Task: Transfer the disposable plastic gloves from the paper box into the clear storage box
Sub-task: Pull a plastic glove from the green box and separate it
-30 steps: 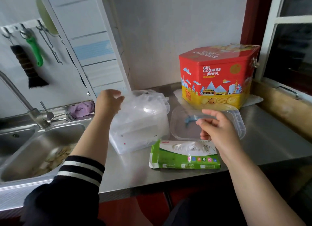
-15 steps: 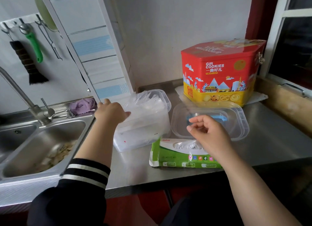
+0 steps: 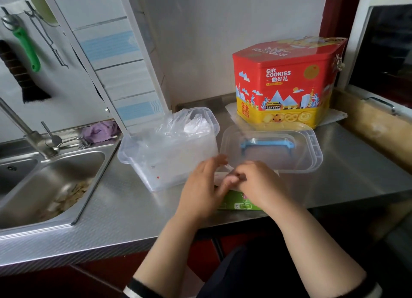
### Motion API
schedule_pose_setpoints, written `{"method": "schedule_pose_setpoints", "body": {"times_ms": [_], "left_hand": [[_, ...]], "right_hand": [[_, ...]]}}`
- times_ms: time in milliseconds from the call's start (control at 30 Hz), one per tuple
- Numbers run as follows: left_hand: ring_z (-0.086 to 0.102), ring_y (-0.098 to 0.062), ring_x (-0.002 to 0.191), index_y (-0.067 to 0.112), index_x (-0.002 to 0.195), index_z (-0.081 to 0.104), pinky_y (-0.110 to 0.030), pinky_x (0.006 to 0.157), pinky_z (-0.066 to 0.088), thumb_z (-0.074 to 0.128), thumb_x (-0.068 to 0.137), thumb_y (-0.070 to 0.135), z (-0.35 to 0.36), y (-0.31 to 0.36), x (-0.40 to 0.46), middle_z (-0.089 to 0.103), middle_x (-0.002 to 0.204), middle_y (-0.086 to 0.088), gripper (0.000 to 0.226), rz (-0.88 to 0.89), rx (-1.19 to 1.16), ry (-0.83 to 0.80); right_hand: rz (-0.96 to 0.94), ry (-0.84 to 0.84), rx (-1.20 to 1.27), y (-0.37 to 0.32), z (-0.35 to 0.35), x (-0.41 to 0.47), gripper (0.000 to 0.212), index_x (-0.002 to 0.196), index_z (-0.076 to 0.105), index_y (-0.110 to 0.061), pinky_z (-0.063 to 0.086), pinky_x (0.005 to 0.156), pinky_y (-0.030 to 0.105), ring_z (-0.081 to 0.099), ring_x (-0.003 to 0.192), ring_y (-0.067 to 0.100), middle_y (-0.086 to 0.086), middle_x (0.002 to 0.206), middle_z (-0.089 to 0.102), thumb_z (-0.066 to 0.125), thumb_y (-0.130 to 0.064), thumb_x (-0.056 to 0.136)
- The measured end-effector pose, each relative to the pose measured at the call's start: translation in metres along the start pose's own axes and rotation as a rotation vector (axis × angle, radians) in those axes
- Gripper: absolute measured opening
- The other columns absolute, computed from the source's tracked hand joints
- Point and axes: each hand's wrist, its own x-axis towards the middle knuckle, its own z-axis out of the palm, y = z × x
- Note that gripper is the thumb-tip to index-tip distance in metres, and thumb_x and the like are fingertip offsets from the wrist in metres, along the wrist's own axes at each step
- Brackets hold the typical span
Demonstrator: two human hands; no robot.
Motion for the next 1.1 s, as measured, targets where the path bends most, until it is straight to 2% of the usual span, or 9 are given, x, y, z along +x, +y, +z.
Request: {"method": "schedule_pose_setpoints", "body": {"times_ms": [133,300,533,600,667,767,900,1000,1100], "left_hand": [[0.048,-0.008,0.117,0.02,0.134,0.049,-0.019,0.096,0.029,0.054,0.071,0.074,0.021,-0.013,-0.012,0.059,0.128,0.012,0.083,-0.057,0.053,-0.092],[0.045,0.0,0.117,0.024,0.138,0.044,-0.015,0.098,0.023,0.059,0.064,0.077,0.022,-0.011,-0.012,0.052,0.118,0.028,0.092,-0.103,0.032,-0.049],[0.039,0.003,0.116,0.026,0.138,0.042,-0.013,0.097,0.021,0.073,0.061,0.065,0.019,-0.007,-0.012,0.042,0.107,0.04,0.092,-0.166,-0.013,-0.051],[0.043,0.001,0.117,0.027,0.138,0.041,-0.014,0.099,0.023,0.071,0.061,0.068,0.02,-0.008,-0.011,0.046,0.11,0.036,0.092,-0.174,-0.022,-0.055],[0.045,-0.001,0.118,0.028,0.138,0.04,-0.017,0.1,0.025,0.068,0.061,0.071,0.021,-0.008,-0.012,0.048,0.112,0.034,0.093,-0.186,-0.028,-0.059],[0.046,-0.004,0.118,0.025,0.137,0.042,-0.018,0.099,0.027,0.065,0.061,0.073,0.022,-0.009,-0.013,0.048,0.115,0.028,0.093,-0.178,-0.027,-0.065],[0.046,-0.012,0.114,0.016,0.13,0.048,-0.022,0.096,0.029,0.071,0.065,0.067,0.023,-0.008,-0.013,0.057,0.121,0.009,0.085,-0.17,0.045,-0.065],[0.047,-0.007,0.118,0.021,0.127,0.048,-0.028,0.103,0.033,0.069,0.067,0.068,0.025,-0.012,-0.013,0.058,0.124,0.019,0.08,-0.168,0.032,-0.073],[0.047,-0.003,0.116,0.025,0.129,0.049,-0.023,0.102,0.031,0.062,0.066,0.073,0.025,-0.012,-0.012,0.057,0.123,0.023,0.08,-0.157,0.034,-0.083]], "right_hand": [[-0.012,0.05,-0.003,-0.001,0.004,-0.002,0.011,0.079,0.069,-0.024,0.046,0.069,0.033,0.055,0.087,0.017,-0.007,0.087,0.061,0.064,-0.03,0.087],[0.052,0.14,0.12,0.003,0.006,-0.007,0.012,0.082,0.064,-0.024,0.046,0.071,0.032,0.055,0.082,0.012,-0.01,0.085,0.06,0.06,-0.032,0.091],[0.092,0.302,0.553,0.009,0.007,-0.012,0.023,0.074,0.055,-0.034,0.043,0.07,0.028,0.054,0.069,-0.002,-0.015,0.072,0.06,0.061,-0.021,0.092],[0.093,0.223,0.588,0.009,0.004,-0.01,0.009,0.086,0.059,-0.031,0.045,0.075,0.028,0.053,0.077,-0.002,-0.018,0.083,0.061,0.067,-0.028,0.088],[0.103,0.086,0.44,0.009,0.003,-0.007,0.024,0.102,0.063,-0.031,0.045,0.083,0.027,0.052,0.091,0.002,-0.02,0.099,0.059,0.074,-0.034,0.08],[0.116,0.061,0.329,0.0,0.002,-0.006,0.009,0.076,0.066,-0.033,0.049,0.076,0.034,0.055,0.078,0.007,-0.013,0.079,0.061,0.073,-0.03,0.082],[0.133,0.162,0.735,-0.006,-0.01,-0.004,0.017,0.072,0.068,-0.027,0.046,0.065,0.025,0.058,0.066,-0.002,-0.012,0.068,0.068,0.071,-0.017,0.085],[0.105,0.299,1.122,-0.014,-0.028,-0.006,0.002,0.08,0.069,-0.02,0.045,0.065,0.011,0.06,0.068,-0.005,-0.015,0.068,0.069,0.069,-0.021,0.082],[-0.018,0.449,1.314,-0.025,-0.046,-0.011,0.019,0.083,0.071,-0.019,0.048,0.078,0.014,0.064,0.083,0.0,-0.013,0.077,0.071,0.071,-0.031,0.069]]}}
